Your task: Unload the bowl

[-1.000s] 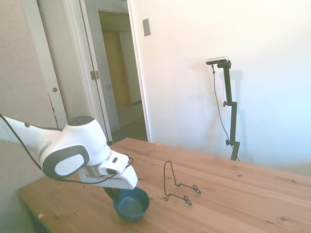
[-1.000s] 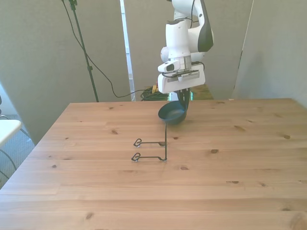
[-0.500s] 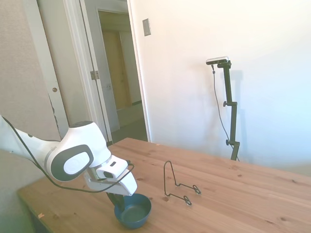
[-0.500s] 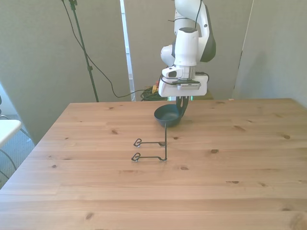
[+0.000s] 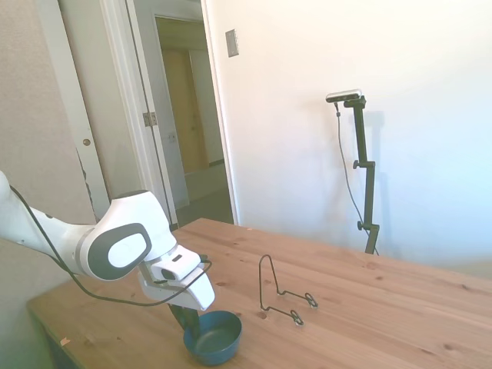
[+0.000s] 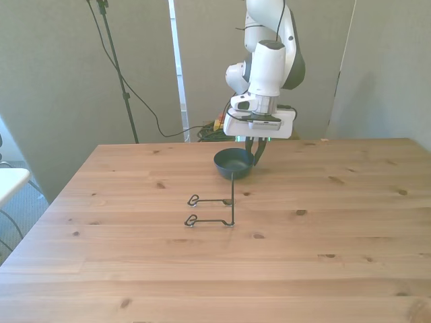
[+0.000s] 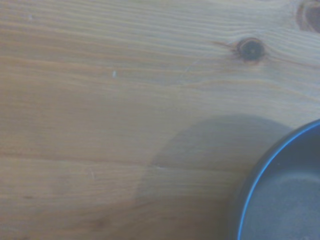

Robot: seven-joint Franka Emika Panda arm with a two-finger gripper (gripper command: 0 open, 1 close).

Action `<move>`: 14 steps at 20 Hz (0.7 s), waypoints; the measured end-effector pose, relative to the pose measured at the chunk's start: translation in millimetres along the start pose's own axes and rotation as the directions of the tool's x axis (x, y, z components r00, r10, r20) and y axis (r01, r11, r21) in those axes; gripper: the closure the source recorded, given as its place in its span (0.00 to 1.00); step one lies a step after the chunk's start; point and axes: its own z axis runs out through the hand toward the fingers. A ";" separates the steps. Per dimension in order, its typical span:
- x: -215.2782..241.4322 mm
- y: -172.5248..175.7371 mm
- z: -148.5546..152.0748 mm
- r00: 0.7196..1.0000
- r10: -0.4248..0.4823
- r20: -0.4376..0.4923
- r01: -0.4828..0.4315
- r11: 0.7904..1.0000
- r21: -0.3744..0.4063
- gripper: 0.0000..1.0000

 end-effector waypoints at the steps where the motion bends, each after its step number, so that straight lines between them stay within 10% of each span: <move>1: -1.0 -2.6 -2.0 1.000 0.019 -0.007 -0.019 1.000 -0.013 0.00; 14: -28.7 -2.2 -88.5 0.966 0.226 -0.128 -0.232 0.972 -0.032 0.00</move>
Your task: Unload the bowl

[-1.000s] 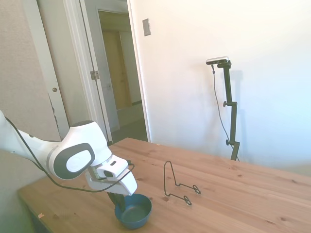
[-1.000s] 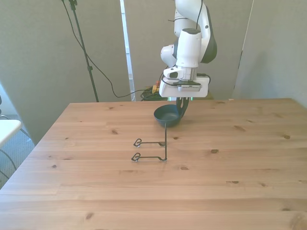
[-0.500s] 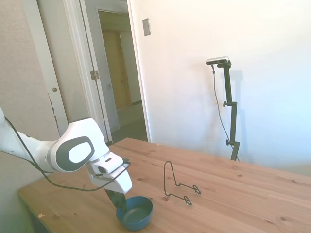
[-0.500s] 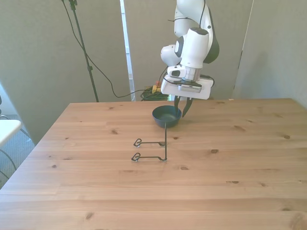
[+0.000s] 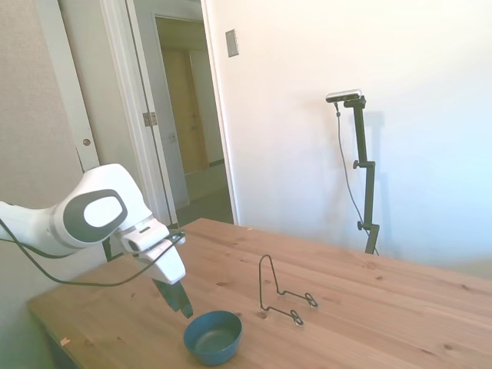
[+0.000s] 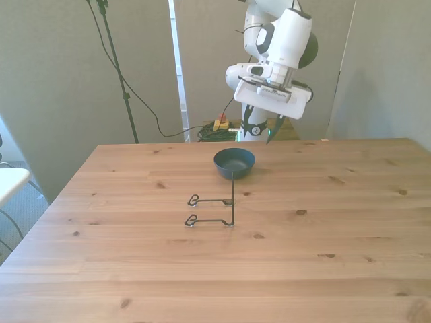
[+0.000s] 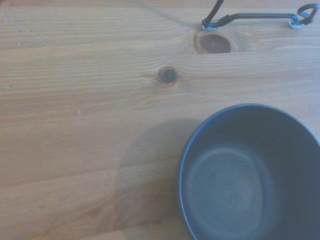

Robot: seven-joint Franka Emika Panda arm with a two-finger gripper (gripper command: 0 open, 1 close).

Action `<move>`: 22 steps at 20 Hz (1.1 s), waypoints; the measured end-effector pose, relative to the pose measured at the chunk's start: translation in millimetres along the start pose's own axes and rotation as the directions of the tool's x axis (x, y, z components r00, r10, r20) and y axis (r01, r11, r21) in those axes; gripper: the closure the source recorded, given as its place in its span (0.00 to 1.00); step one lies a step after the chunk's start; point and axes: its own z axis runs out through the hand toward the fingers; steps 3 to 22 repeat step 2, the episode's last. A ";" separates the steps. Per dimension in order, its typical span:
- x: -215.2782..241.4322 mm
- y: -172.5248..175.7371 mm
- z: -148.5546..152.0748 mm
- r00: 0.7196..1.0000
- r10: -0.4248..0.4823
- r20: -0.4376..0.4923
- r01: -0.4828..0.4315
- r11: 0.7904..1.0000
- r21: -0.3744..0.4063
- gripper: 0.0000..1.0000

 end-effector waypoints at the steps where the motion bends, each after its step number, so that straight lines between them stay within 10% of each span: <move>1: -3.8 7.3 -10.0 1.000 0.004 0.003 -0.004 1.000 0.012 0.00; 22: -8.3 15.2 -18.9 1.000 0.002 0.009 -0.003 1.000 0.028 0.00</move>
